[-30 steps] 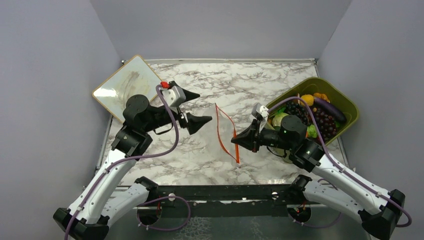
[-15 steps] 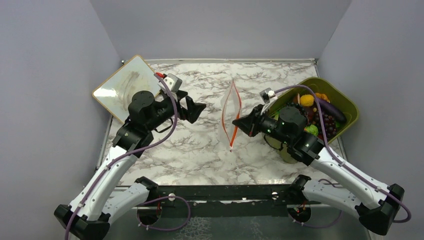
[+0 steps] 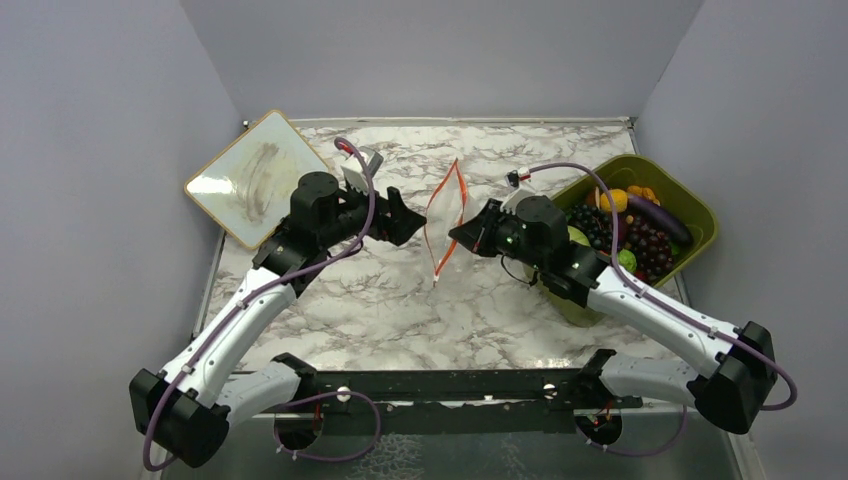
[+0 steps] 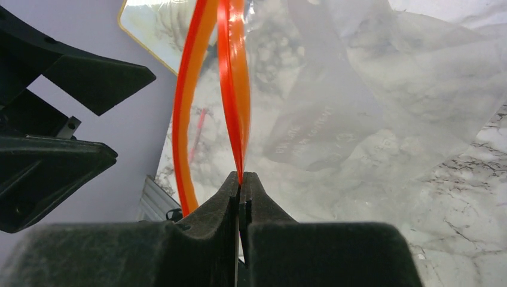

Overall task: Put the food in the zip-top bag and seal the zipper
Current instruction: Open the zipper of the food storage bag at the center of the board.

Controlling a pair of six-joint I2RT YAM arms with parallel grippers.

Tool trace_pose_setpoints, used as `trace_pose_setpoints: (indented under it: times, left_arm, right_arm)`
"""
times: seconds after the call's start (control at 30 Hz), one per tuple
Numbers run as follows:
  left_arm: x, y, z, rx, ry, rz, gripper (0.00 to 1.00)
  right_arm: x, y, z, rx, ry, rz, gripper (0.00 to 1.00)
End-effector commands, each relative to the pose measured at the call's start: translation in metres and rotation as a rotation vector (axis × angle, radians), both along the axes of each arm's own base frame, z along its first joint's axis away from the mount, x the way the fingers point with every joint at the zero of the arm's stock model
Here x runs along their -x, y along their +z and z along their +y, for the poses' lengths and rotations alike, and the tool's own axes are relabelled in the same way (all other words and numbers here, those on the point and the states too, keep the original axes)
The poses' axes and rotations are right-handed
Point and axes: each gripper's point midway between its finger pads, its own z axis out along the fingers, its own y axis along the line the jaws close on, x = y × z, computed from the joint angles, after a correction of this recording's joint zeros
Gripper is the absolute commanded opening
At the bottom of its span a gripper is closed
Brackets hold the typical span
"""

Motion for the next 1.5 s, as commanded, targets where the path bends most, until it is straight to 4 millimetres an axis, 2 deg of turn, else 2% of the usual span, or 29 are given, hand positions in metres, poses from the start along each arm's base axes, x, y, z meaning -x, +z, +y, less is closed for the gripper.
trace_pose_setpoints:
  times: [0.0, 0.1, 0.27, 0.43, 0.57, 0.73, 0.8, 0.87, 1.03, 1.27, 1.37, 1.47]
  left_arm:
    - [0.003, -0.006, -0.016, 0.068, -0.055, 0.063, 0.86]
    - [-0.005, -0.016, -0.019, 0.056, -0.047, 0.068, 0.87]
    - [-0.022, -0.027, -0.019, 0.013, -0.017, 0.054, 0.87]
    - [-0.028, -0.017, -0.024, -0.005, -0.058, -0.030, 0.87]
    - [-0.038, -0.024, -0.018, -0.046, -0.008, -0.025, 0.83]
    - [-0.050, -0.045, -0.006, -0.152, 0.056, 0.008, 0.62]
    - [-0.053, -0.047, -0.004, -0.179, 0.066, 0.013, 0.54]
    - [-0.054, -0.046, -0.002, -0.195, 0.072, 0.019, 0.35]
    - [-0.056, -0.026, 0.003, -0.196, 0.097, -0.038, 0.00]
    - [-0.068, 0.015, 0.043, -0.264, 0.296, -0.156, 0.00]
    - [-0.066, 0.034, 0.053, -0.280, 0.332, -0.217, 0.00]
    - [-0.065, 0.038, 0.058, -0.342, 0.350, -0.248, 0.00]
  right_arm:
    - [-0.013, 0.017, 0.006, -0.104, -0.069, -0.022, 0.02]
    - [-0.011, 0.019, 0.014, -0.087, -0.012, -0.056, 0.02]
    - [-0.008, 0.013, 0.016, -0.081, 0.009, -0.066, 0.02]
    - [-0.009, 0.010, 0.029, -0.044, 0.060, -0.059, 0.02]
    - [-0.008, 0.001, 0.033, -0.051, 0.063, -0.045, 0.02]
    - [-0.009, 0.006, 0.031, -0.060, 0.053, -0.062, 0.02]
    - [-0.010, 0.009, 0.029, -0.056, 0.047, -0.073, 0.02]
    - [-0.009, 0.011, 0.027, -0.053, 0.044, -0.083, 0.02]
    - [-0.012, 0.004, 0.017, -0.013, 0.007, -0.100, 0.02]
    - [-0.019, -0.004, 0.002, 0.041, -0.064, -0.122, 0.02]
    - [-0.016, -0.012, 0.005, 0.029, -0.046, -0.110, 0.02]
    - [-0.013, -0.027, 0.012, 0.030, -0.008, -0.087, 0.02]
